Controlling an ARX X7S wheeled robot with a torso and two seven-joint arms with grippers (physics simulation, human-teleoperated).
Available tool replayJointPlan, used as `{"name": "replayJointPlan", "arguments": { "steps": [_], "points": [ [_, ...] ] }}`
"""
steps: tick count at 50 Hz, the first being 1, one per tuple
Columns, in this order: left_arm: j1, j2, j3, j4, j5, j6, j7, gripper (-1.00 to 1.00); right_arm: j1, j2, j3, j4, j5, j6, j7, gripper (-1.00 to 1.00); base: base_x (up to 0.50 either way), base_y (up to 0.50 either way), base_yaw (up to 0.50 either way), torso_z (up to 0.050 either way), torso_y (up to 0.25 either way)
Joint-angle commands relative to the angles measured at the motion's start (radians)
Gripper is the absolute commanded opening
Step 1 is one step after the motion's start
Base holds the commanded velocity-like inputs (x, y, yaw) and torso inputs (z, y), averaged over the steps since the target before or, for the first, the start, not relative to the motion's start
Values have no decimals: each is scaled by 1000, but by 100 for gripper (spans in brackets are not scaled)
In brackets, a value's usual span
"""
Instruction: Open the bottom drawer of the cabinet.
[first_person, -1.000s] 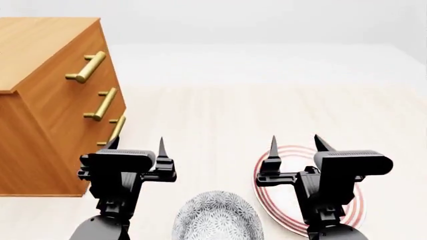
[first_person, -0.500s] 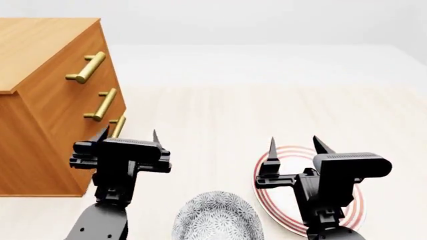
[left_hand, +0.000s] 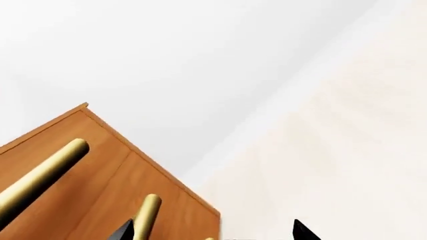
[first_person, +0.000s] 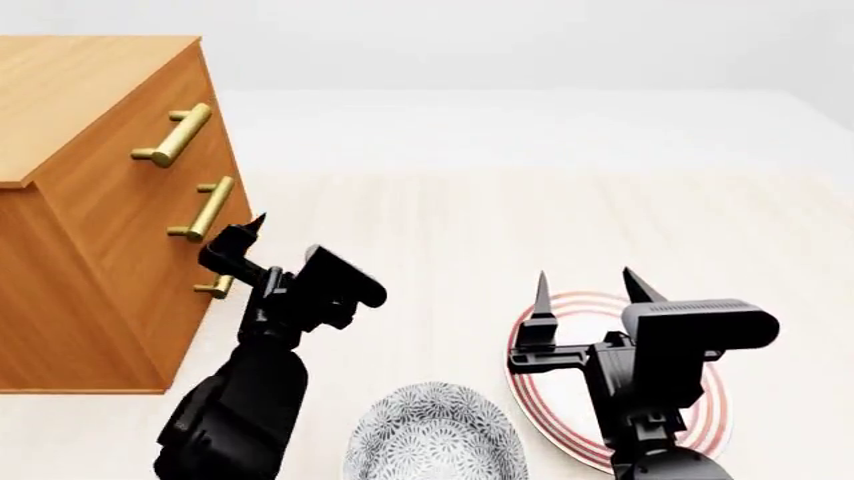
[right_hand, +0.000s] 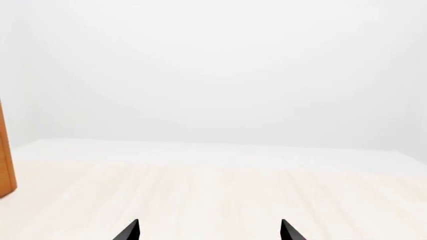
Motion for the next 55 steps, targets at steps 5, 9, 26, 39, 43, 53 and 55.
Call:
{"name": "replayJointPlan", "arguments": {
  "steps": [5, 9, 26, 39, 43, 53, 55],
  "points": [
    [-199, 89, 144, -503, 72, 144, -52, 100, 8, 7, -10, 9, 6, -4, 6, 100, 0, 0, 0, 0, 0],
    [-239, 122, 164, -643, 74, 191, -69, 100, 6, 8, -12, 13, 7, -9, 8, 100, 0, 0, 0, 0, 0],
    [-374, 239, 258, -1148, 44, 351, -149, 100, 7, 15, -16, 18, 16, -16, 15, 100, 0, 0, 0, 0, 0],
    [-373, 234, 363, -1149, -43, 324, -159, 100, 6, 19, -17, 28, 24, -27, 20, 100, 0, 0, 0, 0, 0],
    [-381, 225, 402, -1149, -70, 283, -172, 100, 3, 20, -21, 29, 24, -32, 22, 100, 0, 0, 0, 0, 0],
    [-400, 201, 480, -1149, -178, 225, -176, 100, 4, 23, -24, 34, 28, -38, 27, 100, 0, 0, 0, 0, 0],
    [-402, 200, 493, -1149, -194, 217, -174, 100, 4, 24, -24, 33, 29, -38, 28, 100, 0, 0, 0, 0, 0]
  ]
}}
